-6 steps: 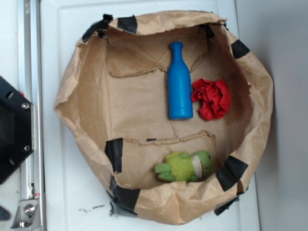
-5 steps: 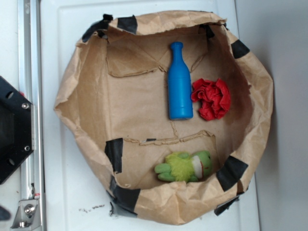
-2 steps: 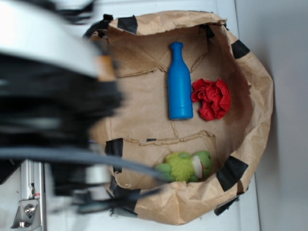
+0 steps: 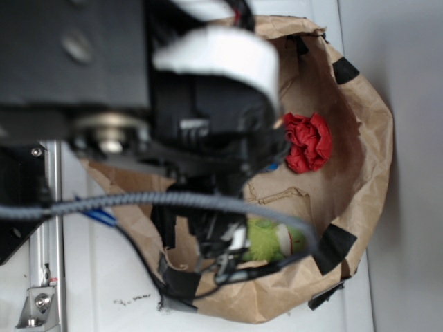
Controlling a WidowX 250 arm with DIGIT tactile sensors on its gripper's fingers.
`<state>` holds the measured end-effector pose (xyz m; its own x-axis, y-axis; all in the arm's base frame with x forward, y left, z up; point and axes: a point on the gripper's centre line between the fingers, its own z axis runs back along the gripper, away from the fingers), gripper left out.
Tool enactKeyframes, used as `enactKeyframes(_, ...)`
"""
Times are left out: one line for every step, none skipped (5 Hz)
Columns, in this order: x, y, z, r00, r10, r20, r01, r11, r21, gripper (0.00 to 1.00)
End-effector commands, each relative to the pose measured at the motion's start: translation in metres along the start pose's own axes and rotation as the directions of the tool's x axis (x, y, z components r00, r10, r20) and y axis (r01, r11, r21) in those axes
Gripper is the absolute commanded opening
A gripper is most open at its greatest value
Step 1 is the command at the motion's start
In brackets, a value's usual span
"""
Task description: Grab the green animal.
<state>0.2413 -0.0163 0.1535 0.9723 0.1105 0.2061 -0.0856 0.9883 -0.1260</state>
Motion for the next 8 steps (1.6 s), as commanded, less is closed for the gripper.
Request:
enactKeyframes(0.005,0.036,-0.028,0.996,0.05,-0.067,-0.051,0.999,-0.005,1.0)
enactKeyframes(0.007,0.034,-0.046,0.996,0.034,-0.081,-0.033,0.999,0.012,1.0)
enactKeyframes(-0.022,0.0,-0.065,0.999,-0.024,-0.045,0.023,1.0,-0.005,1.0)
enactKeyframes(-0.008,-0.018,-0.071,0.999,-0.036,-0.024,0.035,0.997,-0.064,1.0)
enactKeyframes(0.004,-0.026,-0.076,1.0,-0.026,-0.008,0.025,0.998,-0.063,1.0)
enactKeyframes(0.023,-0.017,-0.079,0.999,0.039,-0.013,-0.04,0.996,-0.077,1.0)
enactKeyframes(0.036,-0.013,-0.089,0.997,0.073,-0.021,-0.074,0.995,-0.068,1.0)
enactKeyframes(0.034,-0.011,-0.109,0.996,0.07,-0.054,-0.072,0.997,-0.038,1.0)
